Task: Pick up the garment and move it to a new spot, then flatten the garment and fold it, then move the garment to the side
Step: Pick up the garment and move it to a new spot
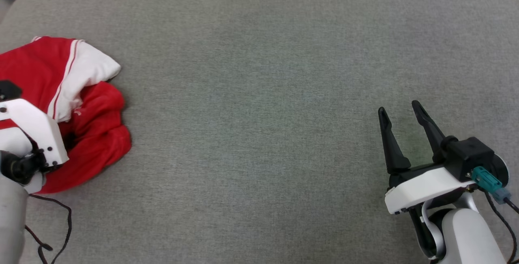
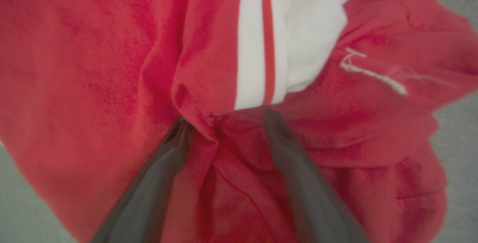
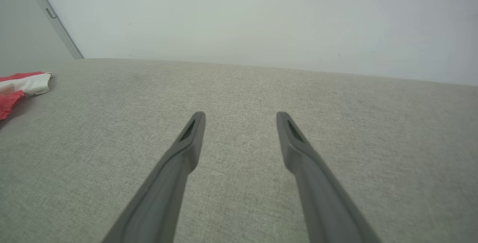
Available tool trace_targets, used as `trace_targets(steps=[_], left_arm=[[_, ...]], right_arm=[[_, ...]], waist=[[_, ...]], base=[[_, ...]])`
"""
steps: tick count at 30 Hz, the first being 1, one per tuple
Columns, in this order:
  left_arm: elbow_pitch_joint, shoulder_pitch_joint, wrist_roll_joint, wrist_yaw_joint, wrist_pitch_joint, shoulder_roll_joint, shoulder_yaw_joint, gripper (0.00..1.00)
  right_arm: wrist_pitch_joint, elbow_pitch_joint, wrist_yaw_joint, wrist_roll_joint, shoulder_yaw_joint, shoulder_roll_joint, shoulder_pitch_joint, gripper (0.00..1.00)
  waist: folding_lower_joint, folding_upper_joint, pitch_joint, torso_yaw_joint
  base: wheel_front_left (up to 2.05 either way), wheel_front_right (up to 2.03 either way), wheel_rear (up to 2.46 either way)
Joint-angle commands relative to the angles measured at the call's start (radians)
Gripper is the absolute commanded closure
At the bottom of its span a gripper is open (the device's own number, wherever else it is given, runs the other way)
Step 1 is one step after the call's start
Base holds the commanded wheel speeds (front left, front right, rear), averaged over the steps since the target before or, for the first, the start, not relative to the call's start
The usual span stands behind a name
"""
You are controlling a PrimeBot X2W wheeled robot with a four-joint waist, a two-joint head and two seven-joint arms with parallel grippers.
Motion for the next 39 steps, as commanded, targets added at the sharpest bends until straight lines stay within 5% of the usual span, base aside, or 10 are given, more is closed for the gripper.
trace_targets(steps=[1, 2, 4, 6, 11, 26, 32, 39], left_arm=[[0.035, 0.022, -0.030, 0.001, 0.039, 0.005, -0.004, 0.00], [0.056, 0.032, -0.045, 0.001, 0.062, -0.001, -0.008, 0.00], [0.086, 0.042, -0.073, 0.001, 0.097, -0.014, -0.011, 0.60], [0.095, 0.043, -0.087, 0.001, 0.098, -0.016, -0.016, 1.00], [0.079, 0.012, -0.069, 0.006, -0.011, -0.005, -0.018, 1.00], [-0.042, -0.158, 0.109, 0.121, -0.553, 0.013, -0.059, 1.00], [-0.094, -0.191, 0.130, 0.130, -0.686, -0.057, -0.091, 1.00], [-0.187, -0.139, 0.123, 0.109, -0.723, -0.188, -0.159, 1.00]], right_arm=[[-0.008, 0.009, 0.000, 0.012, 0.005, 0.000, -0.021, 0.00], [-0.011, 0.012, 0.000, 0.014, 0.006, 0.000, -0.025, 0.00], [-0.015, 0.020, 0.000, 0.018, 0.008, 0.000, -0.030, 0.00], [-0.017, 0.025, 0.000, 0.021, 0.009, 0.000, -0.034, 0.00], [-0.019, 0.033, 0.000, 0.025, 0.003, 0.000, -0.033, 0.00], [-0.025, 0.044, 0.000, 0.044, -0.036, 0.000, 0.033, 0.00], [-0.020, 0.037, 0.000, 0.051, -0.046, 0.000, 0.072, 0.00], [0.008, 0.003, 0.000, 0.055, -0.060, 0.000, 0.111, 0.00]], waist=[[-0.0001, 0.0000, 0.021, -0.022], [-0.0001, 0.0000, 0.022, -0.024], [-0.0001, 0.0000, 0.022, -0.025], [-0.0001, 0.0000, 0.020, -0.026], [-0.0001, 0.0000, 0.006, -0.020], [-0.0001, 0.0000, -0.155, 0.017], [-0.0001, 0.0000, -0.234, -0.004], [-0.0001, 0.0000, -0.281, -0.077]], base=[[0.00, 0.00, 0.00], [0.00, 0.00, 0.00], [0.00, 0.00, 0.00], [0.00, 0.00, 0.00], [0.00, 0.00, 0.00], [0.00, 0.00, 0.00], [0.00, 0.00, 0.00], [0.00, 0.00, 0.00]])
